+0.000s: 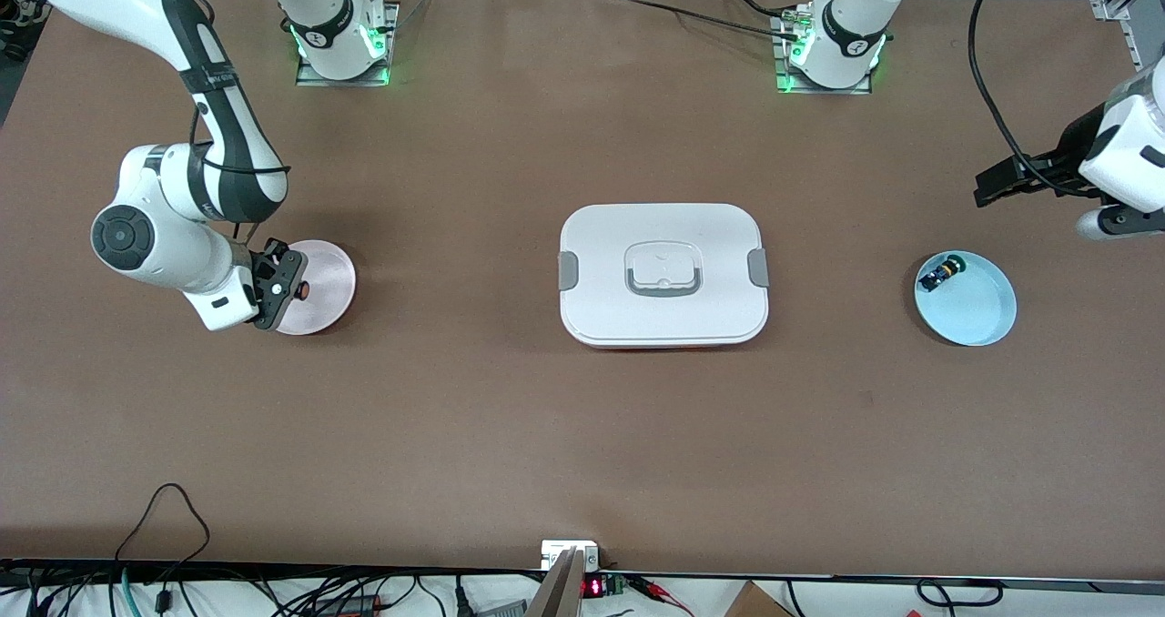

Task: Transfer orange switch to right arm and place
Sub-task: 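Move the orange switch over the white plate with the right gripper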

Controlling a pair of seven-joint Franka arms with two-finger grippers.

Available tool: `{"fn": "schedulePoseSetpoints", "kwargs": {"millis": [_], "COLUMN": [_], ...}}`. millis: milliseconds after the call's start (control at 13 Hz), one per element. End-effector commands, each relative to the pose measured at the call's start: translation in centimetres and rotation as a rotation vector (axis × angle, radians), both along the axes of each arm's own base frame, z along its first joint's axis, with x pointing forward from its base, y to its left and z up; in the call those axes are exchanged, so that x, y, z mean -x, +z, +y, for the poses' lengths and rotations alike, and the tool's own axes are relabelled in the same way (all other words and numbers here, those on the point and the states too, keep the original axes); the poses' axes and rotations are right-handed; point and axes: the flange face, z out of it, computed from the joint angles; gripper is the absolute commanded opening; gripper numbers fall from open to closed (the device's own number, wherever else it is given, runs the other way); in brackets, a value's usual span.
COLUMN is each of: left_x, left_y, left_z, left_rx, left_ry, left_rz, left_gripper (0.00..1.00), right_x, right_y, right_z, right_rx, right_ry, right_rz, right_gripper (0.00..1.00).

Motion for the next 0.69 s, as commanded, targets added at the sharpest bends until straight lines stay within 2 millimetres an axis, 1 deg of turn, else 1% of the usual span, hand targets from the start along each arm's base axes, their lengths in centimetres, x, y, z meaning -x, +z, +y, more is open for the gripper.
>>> {"fn": "schedulePoseSetpoints", "kwargs": {"millis": [0, 232, 309, 617], "left_x": [0.8, 0.8, 0.8, 0.7], "left_y": [0.5, 0.6, 0.8, 0.8], "left_z": [0.0, 0.0, -0.1, -0.1], "left_rx": [0.017, 0.014, 0.014, 0.014], "left_ry": [0.032, 0.056, 0.053, 0.053], "left_rz": [0.017, 0.018, 0.015, 0.015], "left_gripper": [1.0, 1.0, 1.0, 1.0], "right_x": [0.8, 1.2, 1.7, 2.6], "right_y": [-0.9, -2.3, -3.1, -4.5], "right_z": [-0.2, 0.0, -0.1, -0.1], "right_rx": [-0.008, -0.013, -0.013, -0.014], "right_ry": [0.077, 0.121, 0.119, 0.119], "right_rz": [-0.034, -0.038, -0.021, -0.009], "right_gripper": [0.3, 0.3, 0.3, 0.3]}}
